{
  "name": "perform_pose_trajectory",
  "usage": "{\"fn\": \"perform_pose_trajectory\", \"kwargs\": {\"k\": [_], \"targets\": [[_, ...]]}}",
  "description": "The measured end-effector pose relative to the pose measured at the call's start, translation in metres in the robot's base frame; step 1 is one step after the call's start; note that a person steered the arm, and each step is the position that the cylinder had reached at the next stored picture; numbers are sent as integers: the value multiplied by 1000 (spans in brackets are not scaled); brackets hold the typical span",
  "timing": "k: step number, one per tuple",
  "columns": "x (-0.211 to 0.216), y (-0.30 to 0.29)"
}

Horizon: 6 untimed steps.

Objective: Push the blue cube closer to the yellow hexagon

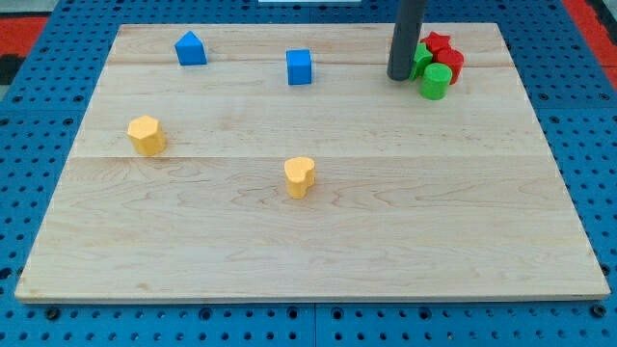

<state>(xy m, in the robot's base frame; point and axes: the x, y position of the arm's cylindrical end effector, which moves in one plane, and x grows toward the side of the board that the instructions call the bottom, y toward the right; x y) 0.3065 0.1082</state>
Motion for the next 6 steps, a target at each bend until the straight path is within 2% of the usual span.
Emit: {"fn": "perform_pose_trajectory", "kwargs": {"k": [1,4,6], "targets": [[20,-32],[-63,-102],[-20,-135]]}}
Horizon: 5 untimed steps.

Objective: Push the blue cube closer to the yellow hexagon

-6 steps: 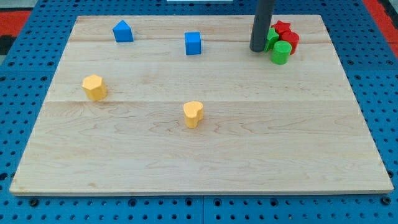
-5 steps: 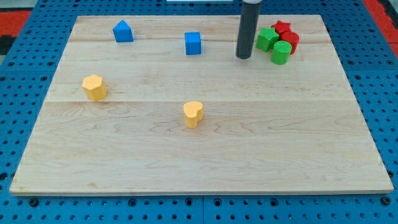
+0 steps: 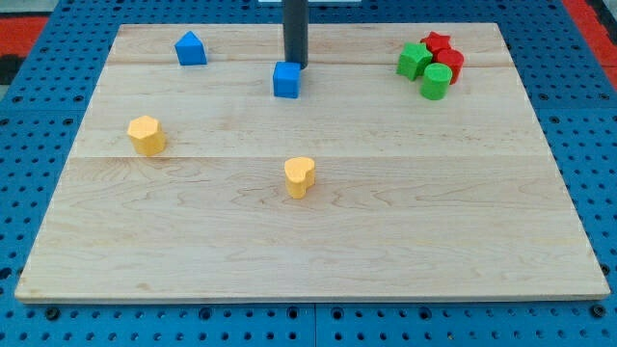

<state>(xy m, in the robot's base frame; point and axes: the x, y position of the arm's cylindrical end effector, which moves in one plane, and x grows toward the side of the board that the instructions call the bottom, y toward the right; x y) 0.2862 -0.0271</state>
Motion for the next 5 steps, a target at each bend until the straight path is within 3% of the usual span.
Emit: {"fn": "perform_pose_trajectory", "kwargs": {"k": [5], "targets": [[137,-41]]}}
